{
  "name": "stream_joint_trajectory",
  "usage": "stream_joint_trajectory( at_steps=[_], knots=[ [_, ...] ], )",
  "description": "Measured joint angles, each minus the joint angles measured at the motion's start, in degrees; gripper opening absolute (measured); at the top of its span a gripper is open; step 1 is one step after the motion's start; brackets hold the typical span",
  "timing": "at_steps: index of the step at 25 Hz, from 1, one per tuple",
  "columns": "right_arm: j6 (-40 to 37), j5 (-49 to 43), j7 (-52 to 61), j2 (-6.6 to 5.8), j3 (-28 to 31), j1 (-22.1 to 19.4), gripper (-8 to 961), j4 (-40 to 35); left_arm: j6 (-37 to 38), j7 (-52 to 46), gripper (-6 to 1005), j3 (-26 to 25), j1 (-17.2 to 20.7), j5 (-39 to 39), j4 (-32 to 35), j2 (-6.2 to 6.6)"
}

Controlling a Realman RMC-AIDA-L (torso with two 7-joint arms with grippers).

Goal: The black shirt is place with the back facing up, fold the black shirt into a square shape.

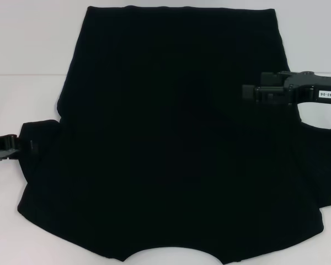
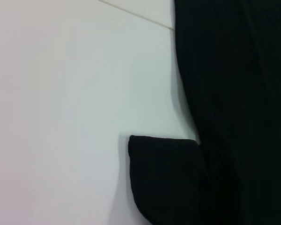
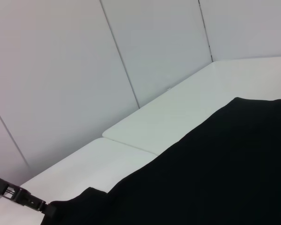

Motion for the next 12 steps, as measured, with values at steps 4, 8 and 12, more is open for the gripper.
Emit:
stream_joint_trajectory(
  at_steps=[4,8,12],
  knots=[
    [0.0,0.4,-0.4,-0.06,0.0,0.0,915,0.3,-0.8,0.1,517,0.1,0.0,0.3,-0.1,-0.05],
    [0.1,0.4,-0.6,-0.08,0.0,0.0,915,0.3,-1.4,0.1,429,0.1,0.0,0.4,-0.2,-0.13],
    [0.2,0.5,-0.6,-0.09,0.0,0.0,915,0.3,-1.8,0.1,340,0.1,0.0,0.4,-0.2,-0.16]
  ],
)
